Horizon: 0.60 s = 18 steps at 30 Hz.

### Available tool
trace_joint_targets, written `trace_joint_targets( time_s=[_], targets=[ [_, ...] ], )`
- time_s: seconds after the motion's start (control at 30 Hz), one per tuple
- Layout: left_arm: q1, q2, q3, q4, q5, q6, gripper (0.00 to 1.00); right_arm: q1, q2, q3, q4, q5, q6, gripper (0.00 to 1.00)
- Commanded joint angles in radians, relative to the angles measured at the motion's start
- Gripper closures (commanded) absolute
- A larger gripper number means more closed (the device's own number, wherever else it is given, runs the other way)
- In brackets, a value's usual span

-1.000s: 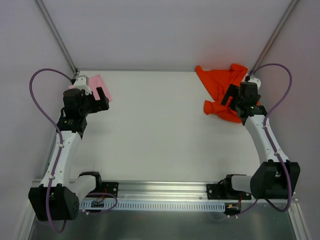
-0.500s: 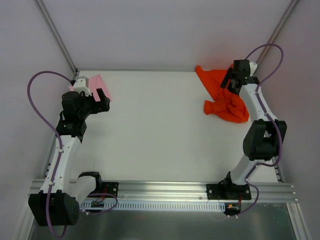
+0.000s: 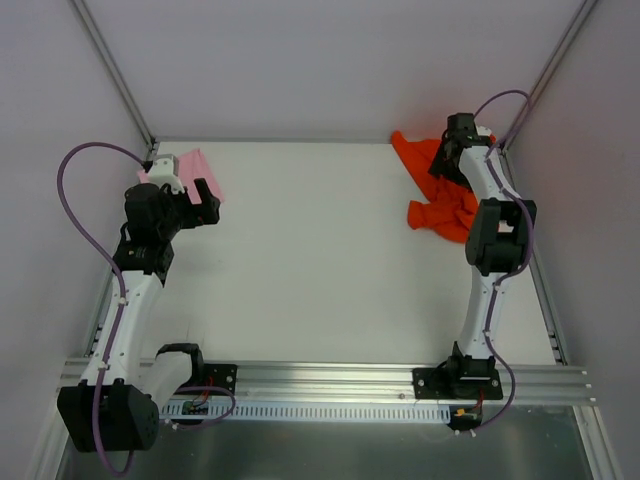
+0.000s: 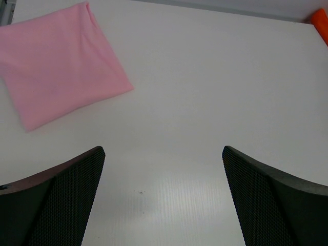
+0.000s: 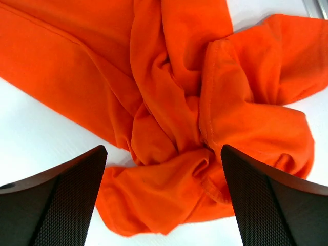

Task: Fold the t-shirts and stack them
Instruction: Grab crumpled tshirt from the corner of the board with the right arm

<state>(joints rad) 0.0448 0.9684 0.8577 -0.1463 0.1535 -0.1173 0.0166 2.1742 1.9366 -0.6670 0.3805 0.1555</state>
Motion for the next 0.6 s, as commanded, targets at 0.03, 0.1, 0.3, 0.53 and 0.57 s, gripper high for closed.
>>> trace_joint_targets(
  time_s=[0.03, 0.1, 0.3, 0.53, 0.57],
  targets=[
    [-0.006, 0.009, 0.004, 0.037, 0.006, 0.028, 0.01, -0.006, 0.064, 0.11, -0.127, 0.044, 0.027, 0.04],
    [-0.006, 0.015, 0.004, 0.037, 0.006, 0.028, 0.01, -0.006, 0.073, 0.096, -0.138, 0.061, 0.024, 0.03],
    [-0.006, 0.038, 0.007, 0.047, -0.006, 0.031, 0.01, -0.009, 0.098, 0.056, -0.124, 0.064, 0.004, 0.11],
    [-0.008, 0.061, 0.023, 0.033, 0.037, 0.021, 0.01, -0.009, 0.087, 0.012, -0.128, 0.075, -0.034, 0.46],
    [-0.008, 0.058, 0.023, 0.031, 0.037, 0.021, 0.01, -0.009, 0.087, 0.004, -0.128, 0.075, -0.04, 0.46]
  ],
)
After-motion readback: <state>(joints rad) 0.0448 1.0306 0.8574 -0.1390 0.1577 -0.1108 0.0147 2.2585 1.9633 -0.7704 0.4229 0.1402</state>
